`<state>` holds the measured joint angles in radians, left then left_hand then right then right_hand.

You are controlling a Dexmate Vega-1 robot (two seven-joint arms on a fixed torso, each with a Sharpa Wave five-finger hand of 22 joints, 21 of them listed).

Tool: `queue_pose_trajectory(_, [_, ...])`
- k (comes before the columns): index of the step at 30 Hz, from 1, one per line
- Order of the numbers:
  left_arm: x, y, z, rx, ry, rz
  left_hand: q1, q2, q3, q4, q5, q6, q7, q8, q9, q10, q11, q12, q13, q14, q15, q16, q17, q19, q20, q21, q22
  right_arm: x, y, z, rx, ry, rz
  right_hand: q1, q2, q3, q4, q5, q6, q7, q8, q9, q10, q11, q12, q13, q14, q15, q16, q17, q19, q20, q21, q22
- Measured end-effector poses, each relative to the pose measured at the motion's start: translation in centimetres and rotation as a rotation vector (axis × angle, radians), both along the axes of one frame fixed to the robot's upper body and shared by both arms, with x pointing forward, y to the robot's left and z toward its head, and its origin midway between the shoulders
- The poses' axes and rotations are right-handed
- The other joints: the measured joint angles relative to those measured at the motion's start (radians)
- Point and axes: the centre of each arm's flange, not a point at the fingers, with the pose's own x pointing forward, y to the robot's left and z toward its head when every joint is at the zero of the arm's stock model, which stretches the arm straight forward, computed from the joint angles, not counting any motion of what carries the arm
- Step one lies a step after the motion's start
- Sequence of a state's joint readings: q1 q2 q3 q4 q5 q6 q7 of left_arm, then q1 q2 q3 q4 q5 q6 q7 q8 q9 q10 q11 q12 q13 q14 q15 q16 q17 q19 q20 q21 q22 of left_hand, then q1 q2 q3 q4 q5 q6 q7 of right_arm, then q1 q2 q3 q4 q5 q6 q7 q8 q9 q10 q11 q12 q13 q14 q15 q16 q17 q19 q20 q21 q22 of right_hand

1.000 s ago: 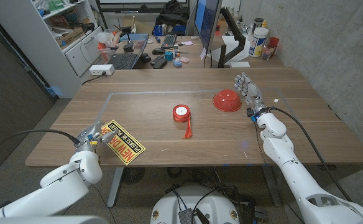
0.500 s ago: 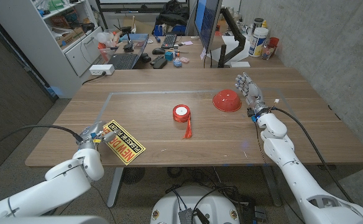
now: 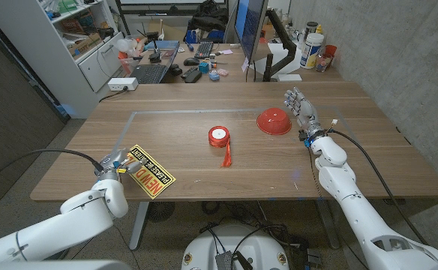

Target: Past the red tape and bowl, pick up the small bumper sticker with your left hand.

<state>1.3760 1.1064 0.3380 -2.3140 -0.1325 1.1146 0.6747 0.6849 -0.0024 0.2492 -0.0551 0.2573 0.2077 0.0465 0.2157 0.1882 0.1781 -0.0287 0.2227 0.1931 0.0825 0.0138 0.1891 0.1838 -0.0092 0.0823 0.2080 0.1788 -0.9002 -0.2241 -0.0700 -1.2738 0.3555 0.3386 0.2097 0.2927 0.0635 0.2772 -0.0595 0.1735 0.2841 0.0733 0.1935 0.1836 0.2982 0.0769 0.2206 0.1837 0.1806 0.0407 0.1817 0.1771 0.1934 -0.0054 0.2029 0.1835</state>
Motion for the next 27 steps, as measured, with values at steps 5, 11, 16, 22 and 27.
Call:
queue_pose_trajectory(5, [0.3, -0.2, -0.2, 0.007, 0.013, -0.001, 0.000, 0.000, -0.004, 0.004, 0.000, 0.016, -0.002, 0.000, 0.000, 0.005, -0.005, 0.000, 0.000, 0.004, -0.004, 0.000, 0.000, 0.000, 0.000, 0.000, 0.000, 0.0, 0.1, -0.1, -0.002, 0.002, 0.003, 0.000, 0.000, -0.003, -0.003, 0.000, 0.000, 0.000, 0.000, 0.000, 0.000, 0.000, 0.000, 0.000, 0.000, 0.000, 0.000, 0.000, 0.000, 0.000, 0.000, 0.000])
queue_pose_trajectory(11, [0.8, -0.3, -0.3, 0.015, 0.026, -0.003, 0.000, 0.000, -0.004, 0.004, 0.000, 0.025, 0.000, 0.008, 0.000, 0.018, -0.007, 0.000, 0.000, 0.007, -0.007, 0.000, 0.000, 0.002, -0.009, 0.000, 0.000, 0.0, 0.1, -0.1, -0.003, 0.003, 0.004, 0.000, 0.000, -0.003, -0.003, 0.000, 0.000, 0.000, 0.000, 0.000, 0.000, 0.000, 0.000, 0.000, 0.000, 0.000, 0.000, 0.000, 0.000, 0.000, 0.000, 0.000])
queue_pose_trajectory(16, [1.2, -0.5, -0.3, 0.026, 0.040, 0.001, 0.000, 0.000, -0.004, 0.004, 0.000, 0.027, -0.002, 0.008, 0.000, 0.020, -0.009, 0.000, 0.000, 0.007, -0.007, 0.000, 0.000, 0.002, -0.009, 0.000, 0.000, 0.0, 0.2, 0.0, -0.003, 0.001, 0.004, 0.000, 0.000, -0.002, -0.003, 0.000, 0.000, 0.000, 0.000, 0.000, 0.000, 0.000, 0.000, 0.000, 0.000, 0.000, 0.000, 0.000, 0.000, 0.000, 0.000, 0.000])
queue_pose_trajectory(22, [1.8, -0.9, -0.4, 0.047, 0.066, 0.008, 0.005, -0.005, -0.004, 0.004, 0.000, 0.027, -0.002, 0.008, 0.000, 0.025, -0.014, 0.000, 0.000, 0.007, -0.007, 0.000, 0.000, 0.006, -0.005, 0.000, 0.000, 0.0, 0.1, 0.0, 0.001, 0.002, 0.000, 0.000, 0.000, -0.002, -0.002, 0.000, 0.000, 0.000, 0.000, 0.000, 0.000, 0.000, 0.000, 0.000, 0.000, 0.000, 0.000, 0.000, 0.000, 0.000, 0.000, 0.000])
queue_pose_trajectory(27, [2.1, -1.0, -0.4, 0.069, 0.081, 0.024, 0.005, -0.005, -0.008, 0.000, 0.007, 0.032, -0.007, 0.008, 0.000, 0.025, -0.014, 0.000, 0.000, 0.007, -0.007, 0.000, 0.000, 0.006, -0.005, 0.000, 0.000, 0.0, 0.2, -0.1, 0.005, 0.000, 0.000, 0.000, 0.000, -0.002, -0.002, 0.000, 0.000, 0.000, 0.000, 0.000, 0.000, 0.000, 0.000, 0.000, 0.000, 0.000, 0.000, 0.000, 0.000, 0.000, 0.000, 0.000])
